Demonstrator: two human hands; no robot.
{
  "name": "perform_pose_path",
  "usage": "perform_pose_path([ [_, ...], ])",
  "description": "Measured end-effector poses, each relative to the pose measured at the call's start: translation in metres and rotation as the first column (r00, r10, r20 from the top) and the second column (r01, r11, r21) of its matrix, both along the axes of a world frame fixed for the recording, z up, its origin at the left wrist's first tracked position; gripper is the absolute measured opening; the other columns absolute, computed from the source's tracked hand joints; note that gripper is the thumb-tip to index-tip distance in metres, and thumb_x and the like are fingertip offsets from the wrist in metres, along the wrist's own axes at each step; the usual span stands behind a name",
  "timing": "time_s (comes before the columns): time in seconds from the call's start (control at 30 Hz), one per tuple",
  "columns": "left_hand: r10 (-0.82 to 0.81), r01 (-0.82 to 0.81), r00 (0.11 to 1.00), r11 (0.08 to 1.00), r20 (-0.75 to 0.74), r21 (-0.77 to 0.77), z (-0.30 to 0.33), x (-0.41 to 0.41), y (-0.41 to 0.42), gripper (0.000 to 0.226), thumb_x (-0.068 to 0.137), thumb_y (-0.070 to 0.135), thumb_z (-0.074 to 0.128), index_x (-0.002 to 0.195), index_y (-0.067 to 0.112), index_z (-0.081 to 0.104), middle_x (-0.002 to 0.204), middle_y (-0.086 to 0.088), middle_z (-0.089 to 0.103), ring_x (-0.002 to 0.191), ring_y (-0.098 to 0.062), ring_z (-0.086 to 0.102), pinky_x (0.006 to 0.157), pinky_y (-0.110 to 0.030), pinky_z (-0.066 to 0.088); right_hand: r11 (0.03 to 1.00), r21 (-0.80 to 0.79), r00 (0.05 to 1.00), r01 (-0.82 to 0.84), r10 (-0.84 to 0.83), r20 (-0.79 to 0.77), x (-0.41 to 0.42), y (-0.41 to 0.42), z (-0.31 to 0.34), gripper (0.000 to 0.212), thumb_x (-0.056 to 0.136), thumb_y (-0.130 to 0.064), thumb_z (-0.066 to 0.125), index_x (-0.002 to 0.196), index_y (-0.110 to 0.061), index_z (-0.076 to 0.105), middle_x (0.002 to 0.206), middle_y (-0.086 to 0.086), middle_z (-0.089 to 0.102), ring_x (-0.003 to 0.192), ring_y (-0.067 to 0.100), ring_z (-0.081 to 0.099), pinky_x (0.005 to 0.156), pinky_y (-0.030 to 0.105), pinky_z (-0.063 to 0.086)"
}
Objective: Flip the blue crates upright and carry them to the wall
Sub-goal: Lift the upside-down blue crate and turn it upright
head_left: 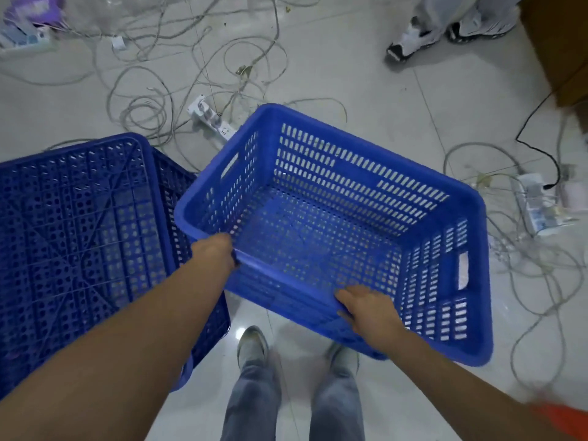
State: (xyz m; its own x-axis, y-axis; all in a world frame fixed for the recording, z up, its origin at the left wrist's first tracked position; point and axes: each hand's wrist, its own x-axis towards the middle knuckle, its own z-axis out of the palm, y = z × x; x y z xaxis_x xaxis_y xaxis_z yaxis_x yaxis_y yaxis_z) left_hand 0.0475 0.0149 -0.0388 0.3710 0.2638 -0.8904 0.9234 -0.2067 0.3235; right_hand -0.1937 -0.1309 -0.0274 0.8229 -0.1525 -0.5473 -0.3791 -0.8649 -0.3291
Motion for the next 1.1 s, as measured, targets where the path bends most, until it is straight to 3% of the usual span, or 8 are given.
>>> perform_pose_path([
  [0.1, 0.046, -0.05, 0.996, 0.997, -0.071, -0.066, 0.0, -0.03, 0.01, 0.042, 0.101, 0.005, 0.036, 0.142, -0.001, 0.037, 0.119, -0.006, 0.05, 0.119, -0.034, 0.053, 0.096, -0.031, 0.049, 0.999, -0.009, 0.999, -0.035, 0.035, 0.002, -0.014, 0.004, -0.013, 0.063, 0.033, -0.024, 0.093, 0.075, -0.027, 0.046, 0.057, -0.005, 0.058, 0.047, 0.015, 0.06, 0.034, 0.019, 0.039],
  [0.27, 0.231, -0.239, 0.963, 0.97, -0.135, -0.047, -0.022, -0.069, 0.029, 0.024, 0.096, -0.001, 0.043, 0.117, 0.009, 0.047, 0.09, -0.007, 0.051, 0.072, -0.024, 0.05, 0.062, -0.03, 0.059, 0.985, -0.162, 0.994, -0.064, 0.047, -0.102, -0.028, -0.004, -0.023, 0.055, 0.018, -0.007, 0.089, 0.066, -0.022, 0.067, 0.053, -0.001, 0.057, 0.041, 0.021, 0.058, 0.031, 0.023, 0.033],
  [0.4, 0.323, -0.346, 0.915, 0.937, -0.242, -0.057, -0.04, -0.097, 0.046, 0.006, 0.094, 0.001, 0.047, 0.09, 0.006, 0.048, 0.083, -0.01, 0.051, 0.067, -0.021, 0.049, 0.097, -0.039, 0.048, 0.982, -0.171, 0.968, -0.074, 0.03, -0.25, -0.036, -0.012, -0.029, 0.038, 0.083, -0.004, 0.058, 0.118, -0.019, 0.058, 0.109, 0.007, 0.065, 0.101, 0.027, 0.064, 0.075, 0.034, 0.05],
  [0.47, 0.378, -0.408, 0.885, 0.911, -0.273, -0.06, -0.042, -0.113, 0.051, 0.013, 0.094, 0.003, 0.047, 0.082, 0.007, 0.046, 0.08, -0.009, 0.05, 0.068, -0.021, 0.049, 0.099, -0.038, 0.046, 0.989, -0.143, 0.939, -0.029, -0.023, -0.344, -0.043, -0.014, -0.034, 0.033, 0.092, -0.007, 0.044, 0.12, -0.019, 0.056, 0.118, 0.006, 0.063, 0.11, 0.027, 0.061, 0.081, 0.033, 0.047],
  [0.63, 0.457, -0.484, 0.839, 0.875, -0.294, -0.018, -0.054, -0.137, 0.058, 0.02, 0.096, 0.005, 0.047, 0.077, 0.009, 0.044, 0.081, -0.006, 0.049, 0.066, -0.018, 0.05, 0.052, -0.038, 0.054, 0.987, -0.159, 0.918, 0.02, -0.081, -0.388, -0.057, -0.008, -0.053, 0.031, 0.092, -0.009, 0.042, 0.116, -0.019, 0.059, 0.115, 0.006, 0.066, 0.108, 0.027, 0.062, 0.081, 0.03, 0.047],
  [0.83, 0.362, -0.372, 0.888, 0.928, -0.283, 0.018, -0.069, -0.14, 0.064, 0.01, 0.099, 0.001, 0.038, 0.106, 0.007, 0.043, 0.107, -0.006, 0.052, 0.091, -0.023, 0.055, 0.085, -0.034, 0.052, 0.984, -0.173, 0.906, 0.035, -0.104, -0.411, -0.071, 0.012, -0.083, 0.038, 0.09, -0.002, 0.041, 0.12, -0.019, 0.057, 0.118, 0.005, 0.065, 0.111, 0.026, 0.061, 0.089, 0.033, 0.048],
  [0.97, 0.198, -0.194, 0.921, 0.98, -0.336, 0.048, -0.07, -0.134, 0.082, 0.009, 0.1, 0.005, 0.038, 0.099, 0.002, 0.047, 0.08, -0.014, 0.052, 0.068, -0.026, 0.051, 0.032, -0.031, 0.05, 0.99, -0.134, 0.879, 0.04, -0.099, -0.467, -0.073, 0.023, -0.09, 0.04, 0.091, -0.002, 0.042, 0.128, -0.015, 0.049, 0.128, 0.007, 0.056, 0.12, 0.028, 0.053, 0.098, 0.037, 0.043],
  [1.1, -0.287, 0.377, 0.841, 0.919, -0.459, 0.117, -0.056, -0.122, 0.096, 0.03, 0.099, 0.027, 0.046, 0.11, 0.0, 0.048, 0.079, -0.018, 0.057, 0.079, -0.033, 0.059, 0.074, -0.038, 0.049, 0.996, -0.012, 0.824, 0.092, -0.083, -0.56, -0.064, 0.012, -0.084, 0.038, 0.095, -0.015, 0.045, 0.133, -0.016, 0.047, 0.135, 0.006, 0.051, 0.125, 0.027, 0.049, 0.101, 0.039, 0.043],
])
